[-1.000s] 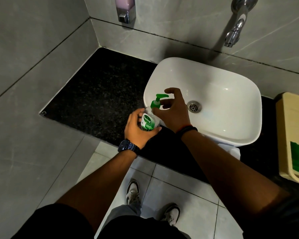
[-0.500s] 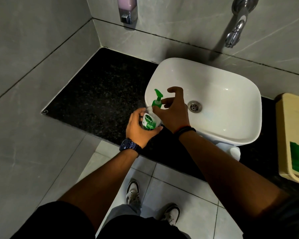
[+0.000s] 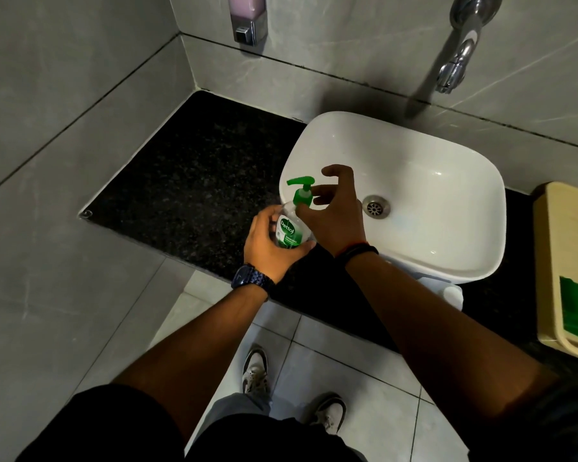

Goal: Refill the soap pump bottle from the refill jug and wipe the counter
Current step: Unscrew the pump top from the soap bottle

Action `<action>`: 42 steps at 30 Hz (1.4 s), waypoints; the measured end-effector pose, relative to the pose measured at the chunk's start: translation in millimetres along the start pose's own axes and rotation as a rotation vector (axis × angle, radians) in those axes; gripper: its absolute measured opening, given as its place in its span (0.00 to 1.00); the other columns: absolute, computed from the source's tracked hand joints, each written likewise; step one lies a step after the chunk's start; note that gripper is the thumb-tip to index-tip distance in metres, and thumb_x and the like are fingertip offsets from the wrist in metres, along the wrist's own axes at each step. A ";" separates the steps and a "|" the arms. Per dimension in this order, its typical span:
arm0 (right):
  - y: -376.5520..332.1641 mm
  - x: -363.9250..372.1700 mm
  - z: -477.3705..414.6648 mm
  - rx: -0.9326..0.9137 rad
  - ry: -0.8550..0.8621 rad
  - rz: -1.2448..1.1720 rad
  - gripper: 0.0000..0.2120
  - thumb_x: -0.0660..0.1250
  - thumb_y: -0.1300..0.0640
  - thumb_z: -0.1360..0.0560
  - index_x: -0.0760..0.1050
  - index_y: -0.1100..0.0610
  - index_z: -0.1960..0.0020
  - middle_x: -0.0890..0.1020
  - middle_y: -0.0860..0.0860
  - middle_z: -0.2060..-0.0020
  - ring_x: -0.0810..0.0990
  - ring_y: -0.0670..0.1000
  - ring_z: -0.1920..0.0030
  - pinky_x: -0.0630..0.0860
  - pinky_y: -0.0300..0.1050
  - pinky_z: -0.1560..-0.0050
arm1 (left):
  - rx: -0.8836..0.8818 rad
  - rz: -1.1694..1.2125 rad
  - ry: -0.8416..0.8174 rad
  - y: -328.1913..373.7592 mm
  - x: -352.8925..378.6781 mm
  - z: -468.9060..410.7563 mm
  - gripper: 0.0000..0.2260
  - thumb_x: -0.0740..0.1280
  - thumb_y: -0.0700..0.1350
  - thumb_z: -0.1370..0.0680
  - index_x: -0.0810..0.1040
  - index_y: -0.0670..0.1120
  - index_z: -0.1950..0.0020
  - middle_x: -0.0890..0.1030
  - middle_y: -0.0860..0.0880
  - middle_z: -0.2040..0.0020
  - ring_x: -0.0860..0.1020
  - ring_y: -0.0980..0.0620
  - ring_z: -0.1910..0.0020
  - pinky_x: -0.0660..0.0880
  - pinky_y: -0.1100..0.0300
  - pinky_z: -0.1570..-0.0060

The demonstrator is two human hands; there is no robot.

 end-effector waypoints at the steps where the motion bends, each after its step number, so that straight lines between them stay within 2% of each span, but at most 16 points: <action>1: 0.3 0.3 -0.2 0.001 -0.010 -0.004 0.27 0.74 0.55 0.35 0.64 0.50 0.41 0.79 0.45 0.57 0.77 0.48 0.54 0.73 0.40 0.56 | -0.004 0.001 0.001 -0.1 0.4 -0.3 0.35 0.74 0.63 0.46 0.70 0.57 0.41 0.75 0.55 0.44 0.75 0.65 0.49 0.74 0.75 0.58; 3: 1.7 0.9 -0.5 0.011 -0.015 0.004 0.27 0.74 0.55 0.34 0.64 0.50 0.42 0.78 0.43 0.59 0.76 0.46 0.55 0.72 0.38 0.57 | -0.004 -0.001 0.001 -0.6 1.1 -0.5 0.35 0.74 0.62 0.46 0.71 0.57 0.41 0.76 0.54 0.45 0.75 0.64 0.49 0.75 0.74 0.58; 5: 3.4 0.7 -1.4 0.018 0.001 0.007 0.24 0.74 0.57 0.34 0.65 0.50 0.43 0.79 0.43 0.61 0.78 0.46 0.56 0.75 0.43 0.54 | -0.001 -0.009 -0.001 -1.2 1.6 -0.8 0.35 0.75 0.62 0.46 0.70 0.57 0.42 0.76 0.54 0.45 0.76 0.63 0.50 0.76 0.70 0.57; 7: 2.7 0.1 -1.7 0.016 0.013 -0.019 0.25 0.74 0.59 0.34 0.65 0.49 0.43 0.82 0.46 0.59 0.79 0.46 0.53 0.77 0.48 0.49 | -0.002 -0.016 0.000 -1.8 1.5 -0.9 0.34 0.75 0.62 0.46 0.70 0.58 0.42 0.76 0.54 0.45 0.76 0.63 0.49 0.77 0.68 0.57; 10: -5.4 -2.4 -2.1 -0.043 0.039 -0.093 0.25 0.72 0.61 0.33 0.64 0.50 0.42 0.81 0.45 0.58 0.81 0.46 0.51 0.78 0.53 0.48 | -0.005 -0.009 0.006 -3.4 0.9 -1.6 0.34 0.75 0.60 0.46 0.71 0.57 0.42 0.76 0.53 0.45 0.77 0.58 0.50 0.78 0.64 0.56; 12: -16.1 -6.0 -3.2 -0.110 0.078 -0.183 0.25 0.71 0.63 0.32 0.63 0.53 0.40 0.81 0.46 0.57 0.81 0.46 0.51 0.78 0.53 0.47 | -0.006 -0.014 0.008 -5.2 0.7 -2.7 0.34 0.77 0.59 0.46 0.71 0.56 0.42 0.77 0.53 0.45 0.77 0.57 0.50 0.76 0.67 0.56; 15: -34.0 -15.4 -6.0 -0.182 0.177 -0.380 0.24 0.69 0.67 0.30 0.61 0.56 0.40 0.81 0.55 0.53 0.82 0.52 0.51 0.78 0.56 0.45 | -0.002 -0.043 0.019 -10.4 -0.5 -5.4 0.34 0.80 0.55 0.45 0.72 0.54 0.42 0.77 0.51 0.45 0.77 0.57 0.51 0.74 0.73 0.57; 19: -49.6 -28.1 -10.6 -0.253 0.325 -0.472 0.24 0.70 0.66 0.32 0.62 0.55 0.43 0.79 0.55 0.52 0.82 0.54 0.53 0.80 0.54 0.48 | -0.052 -0.055 0.057 -25.2 -7.8 -8.7 0.34 0.80 0.53 0.44 0.72 0.52 0.41 0.77 0.49 0.44 0.77 0.54 0.48 0.78 0.61 0.52; 22: -44.7 -27.9 -12.9 -0.279 0.343 -0.369 0.23 0.71 0.64 0.32 0.63 0.55 0.43 0.80 0.49 0.54 0.82 0.49 0.54 0.80 0.48 0.52 | -0.109 -0.052 0.099 -41.9 -16.3 -12.1 0.34 0.80 0.52 0.43 0.71 0.52 0.41 0.77 0.48 0.43 0.77 0.53 0.48 0.77 0.61 0.51; 24: -32.0 -20.9 -12.5 -0.261 0.248 -0.235 0.22 0.70 0.63 0.32 0.64 0.56 0.43 0.81 0.48 0.55 0.82 0.46 0.56 0.79 0.45 0.54 | -0.158 -0.065 0.121 -53.4 -22.8 -13.8 0.35 0.80 0.54 0.43 0.70 0.53 0.40 0.77 0.49 0.43 0.77 0.54 0.48 0.75 0.63 0.52; 27: -0.4 -0.6 -5.7 -0.195 -0.002 -0.008 0.21 0.70 0.61 0.32 0.65 0.55 0.43 0.82 0.49 0.56 0.81 0.44 0.60 0.78 0.41 0.59 | -0.230 -0.055 0.140 -70.5 -30.7 -15.6 0.36 0.80 0.55 0.44 0.70 0.54 0.40 0.79 0.51 0.44 0.78 0.57 0.50 0.73 0.67 0.54; 31: 47.2 22.5 7.0 -0.097 -0.254 0.355 0.19 0.68 0.58 0.31 0.65 0.55 0.43 0.83 0.55 0.58 0.81 0.58 0.60 0.77 0.51 0.57 | -0.239 -0.001 0.168 -85.9 -34.9 -16.5 0.35 0.81 0.48 0.43 0.71 0.49 0.40 0.79 0.50 0.46 0.78 0.54 0.50 0.73 0.75 0.57; 34: 76.1 34.5 15.0 -0.072 -0.376 0.526 0.18 0.66 0.60 0.30 0.66 0.58 0.42 0.81 0.59 0.56 0.79 0.62 0.54 0.75 0.49 0.55 | -0.232 0.033 0.141 -93.0 -33.5 -15.7 0.34 0.81 0.42 0.42 0.71 0.46 0.39 0.79 0.47 0.45 0.78 0.52 0.48 0.75 0.72 0.54; 37: 99.9 48.5 20.2 0.034 -0.503 0.600 0.19 0.65 0.60 0.28 0.64 0.57 0.39 0.80 0.61 0.53 0.79 0.63 0.54 0.77 0.54 0.53 | -0.219 0.066 0.063 -100.2 -29.8 -15.4 0.34 0.81 0.37 0.42 0.70 0.46 0.40 0.78 0.46 0.44 0.78 0.52 0.47 0.76 0.71 0.53; 42: 123.1 67.7 25.1 0.021 -0.596 0.784 0.24 0.65 0.59 0.28 0.61 0.56 0.35 0.80 0.62 0.51 0.79 0.64 0.53 0.78 0.56 0.54 | -0.176 -0.010 -0.025 -106.5 -29.9 -14.6 0.34 0.81 0.40 0.42 0.70 0.47 0.40 0.77 0.49 0.44 0.77 0.56 0.47 0.74 0.74 0.52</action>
Point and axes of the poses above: each hand's wrist, its own z-axis away from the middle knuckle, its own x-axis out of the palm, y = z × x, the point moved 4 cm from there along -z, towards the middle knuckle
